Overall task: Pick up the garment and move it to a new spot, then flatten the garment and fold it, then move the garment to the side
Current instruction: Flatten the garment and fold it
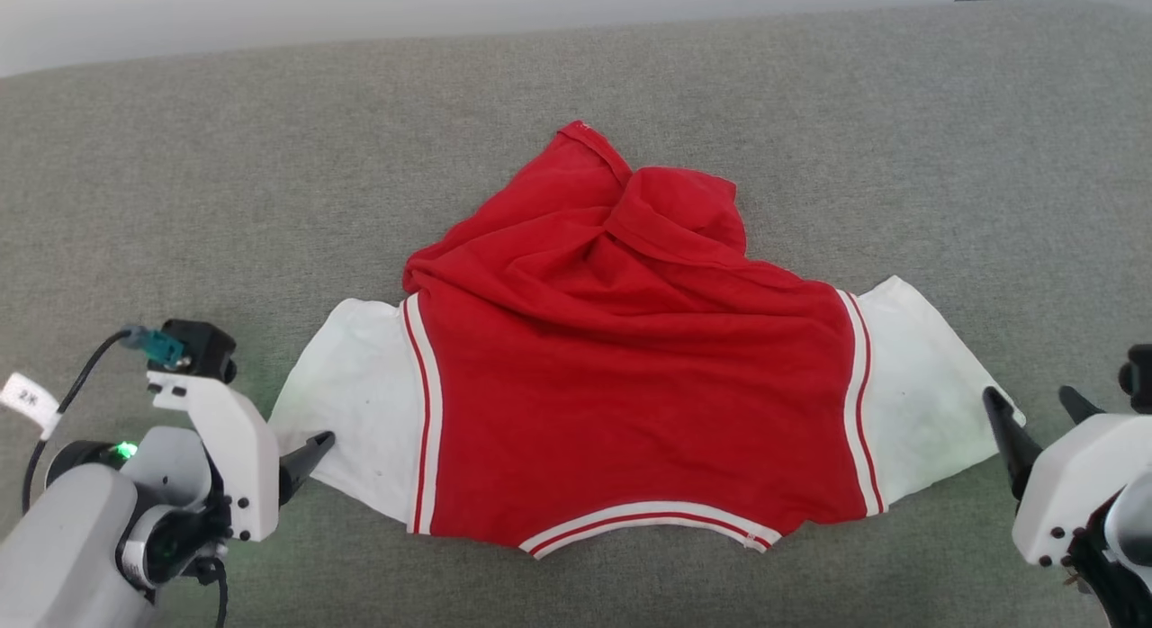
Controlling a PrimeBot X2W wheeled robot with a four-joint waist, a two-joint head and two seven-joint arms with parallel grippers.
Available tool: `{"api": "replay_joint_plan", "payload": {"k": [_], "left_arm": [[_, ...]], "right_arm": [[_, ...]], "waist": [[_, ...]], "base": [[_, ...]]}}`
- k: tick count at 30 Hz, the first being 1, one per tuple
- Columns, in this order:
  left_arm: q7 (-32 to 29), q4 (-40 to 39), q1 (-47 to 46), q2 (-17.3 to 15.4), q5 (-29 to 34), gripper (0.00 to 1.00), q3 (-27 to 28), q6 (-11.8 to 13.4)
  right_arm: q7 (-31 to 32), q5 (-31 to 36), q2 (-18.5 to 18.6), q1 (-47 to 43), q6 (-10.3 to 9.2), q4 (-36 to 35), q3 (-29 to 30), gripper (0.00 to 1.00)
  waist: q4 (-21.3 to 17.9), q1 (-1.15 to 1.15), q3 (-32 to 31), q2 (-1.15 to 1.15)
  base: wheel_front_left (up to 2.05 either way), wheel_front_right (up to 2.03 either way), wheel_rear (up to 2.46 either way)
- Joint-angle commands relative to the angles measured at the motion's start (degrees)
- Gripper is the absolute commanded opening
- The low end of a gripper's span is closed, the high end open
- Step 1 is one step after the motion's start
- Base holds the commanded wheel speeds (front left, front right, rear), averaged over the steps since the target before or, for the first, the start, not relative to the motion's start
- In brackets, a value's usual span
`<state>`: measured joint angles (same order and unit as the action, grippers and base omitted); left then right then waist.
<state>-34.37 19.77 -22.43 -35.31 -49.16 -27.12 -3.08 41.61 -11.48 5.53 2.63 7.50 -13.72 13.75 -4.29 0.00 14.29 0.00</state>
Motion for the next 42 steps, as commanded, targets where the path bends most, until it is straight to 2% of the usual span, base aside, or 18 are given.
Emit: {"api": "replay_joint_plan", "payload": {"k": [1, 2, 3, 7, 17, 21, 25, 31, 32, 33, 37, 42], "left_arm": [[-1.3, 1.4, 0.3, 1.0, 0.4, 0.88, -1.4, 0.0], [-1.9, 1.8, 0.1, 1.2, 0.7, 0.29, -2.1, -0.1], [-2.3, 2.2, -0.4, 1.4, 1.1, 0.0, -2.5, -0.3], [-3.1, 3.5, -1.7, 2.1, 1.6, 0.0, -3.5, -0.6], [-1.8, 5.9, -4.9, 3.2, 1.7, 0.0, -4.3, -1.8], [-1.3, 6.3, -5.4, 3.4, 1.4, 0.0, -4.4, -2.2], [-0.9, 7.0, -6.2, 3.6, 1.1, 0.0, -4.6, -2.6], [-0.5, 8.3, -6.7, 3.7, 0.5, 0.0, -4.8, -2.9], [-0.4, 8.5, -6.8, 3.7, 0.4, 0.0, -4.8, -3.0], [-0.3, 8.7, -6.9, 3.7, 0.3, 0.0, -4.8, -3.0], [-0.8, 8.9, -7.7, 3.5, -0.5, 0.0, -4.6, -3.1], [-1.8, 7.4, -10.6, 2.6, -1.9, 0.0, -2.5, -2.1]], "right_arm": [[0.5, -0.6, 0.4, -0.5, -0.02, -0.5, -0.5, 1.0], [1.0, -1.0, 0.8, -0.4, -0.02, -0.5, -1.0, 1.0], [1.2, -1.5, 1.2, -0.1, -0.02, -0.4, -1.4, 1.0], [2.4, -3.6, 2.9, 1.9, -0.02, 1.4, -2.6, 1.0], [5.9, -9.4, 9.3, 8.9, -0.02, 12.6, -4.8, 1.0], [7.6, -9.9, 10.8, 10.5, -0.02, 15.8, -5.5, 1.0], [11.3, -11.4, 11.4, 11.9, -0.02, 20.9, -6.3, 1.0], [17.8, -14.4, 9.7, 12.4, -0.02, 30.1, -7.6, 1.0], [18.5, -14.7, 9.6, 12.4, -0.02, 31.1, -8.1, 0.23], [18.7, -15.5, 9.3, 12.7, -0.02, 31.7, -8.3, 0.0], [17.2, -16.4, 9.2, 14.3, 0.0, 30.7, -8.3, 0.0], [15.2, -17.4, 9.9, 16.8, 0.02, 24.9, -8.0, 0.0]], "waist": [[-0.2, 0.0, 0.2, 0.0], [-0.2, 0.0, 0.4, 0.0], [-0.3, 0.0, 0.5, 0.0], [-0.4, 0.0, 1.4, 0.0], [0.6, 0.0, 3.7, 0.0], [1.1, 0.0, 4.2, 0.0], [1.7, 0.0, 4.7, 0.0], [2.1, 0.0, 5.0, 0.0], [2.3, 0.0, 5.0, 0.0], [2.4, 0.0, 4.9, 0.0], [2.8, 0.0, 4.0, 0.0], [3.0, 0.0, 1.8, 0.0]], "base": [[0.0, 0.0, 0.0], [0.0, 0.0, 0.0], [0.0, 0.0, 0.0], [0.0, 0.0, 0.0], [0.0, 0.0, 0.0], [0.0, 0.0, 0.0], [0.0, 0.0, 0.0], [0.0, 0.0, 0.0], [0.0, 0.0, 0.0], [0.0, 0.0, 0.0], [0.0, 0.0, 0.0], [0.0, 0.0, 0.0]]}}
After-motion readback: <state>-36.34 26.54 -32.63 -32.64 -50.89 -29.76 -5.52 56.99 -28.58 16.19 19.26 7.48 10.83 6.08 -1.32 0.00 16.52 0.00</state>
